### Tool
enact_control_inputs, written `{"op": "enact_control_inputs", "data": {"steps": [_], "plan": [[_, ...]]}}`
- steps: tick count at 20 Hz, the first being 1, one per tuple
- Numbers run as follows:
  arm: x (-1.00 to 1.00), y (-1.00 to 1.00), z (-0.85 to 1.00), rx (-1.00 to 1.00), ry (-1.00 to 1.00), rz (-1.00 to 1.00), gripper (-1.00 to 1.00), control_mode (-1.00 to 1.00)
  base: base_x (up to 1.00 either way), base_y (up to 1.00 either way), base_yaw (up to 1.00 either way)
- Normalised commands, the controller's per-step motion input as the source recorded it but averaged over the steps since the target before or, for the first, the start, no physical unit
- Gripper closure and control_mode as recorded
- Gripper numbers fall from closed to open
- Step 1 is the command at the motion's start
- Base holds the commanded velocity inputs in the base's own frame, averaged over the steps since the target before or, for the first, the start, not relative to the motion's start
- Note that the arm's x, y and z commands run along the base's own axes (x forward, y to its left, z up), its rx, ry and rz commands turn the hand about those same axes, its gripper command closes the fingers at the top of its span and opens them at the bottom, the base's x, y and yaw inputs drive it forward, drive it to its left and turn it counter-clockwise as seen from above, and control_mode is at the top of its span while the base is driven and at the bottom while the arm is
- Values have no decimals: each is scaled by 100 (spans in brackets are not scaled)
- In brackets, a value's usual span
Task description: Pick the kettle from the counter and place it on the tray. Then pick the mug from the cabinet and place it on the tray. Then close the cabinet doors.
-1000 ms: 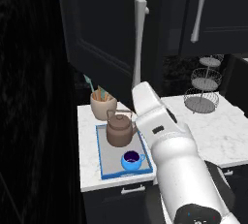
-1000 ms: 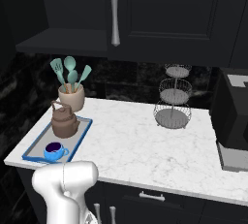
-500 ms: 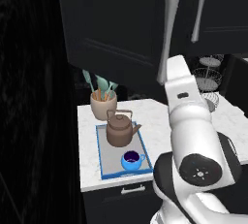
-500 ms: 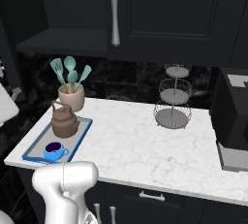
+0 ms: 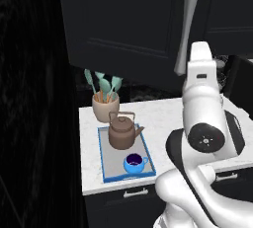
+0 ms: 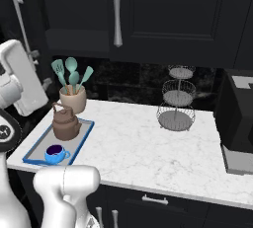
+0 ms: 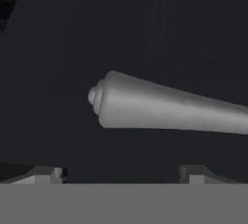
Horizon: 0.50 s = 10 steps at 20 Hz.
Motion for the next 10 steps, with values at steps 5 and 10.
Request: {"op": "enact_control_inputs", "data": {"steps": [5,10], "plan": [[69,-36,0,15,-11,-3,-100,-100,0,0,0],[77,-19,0,12,-6,-7,-100,-100,0,0,0]]}}
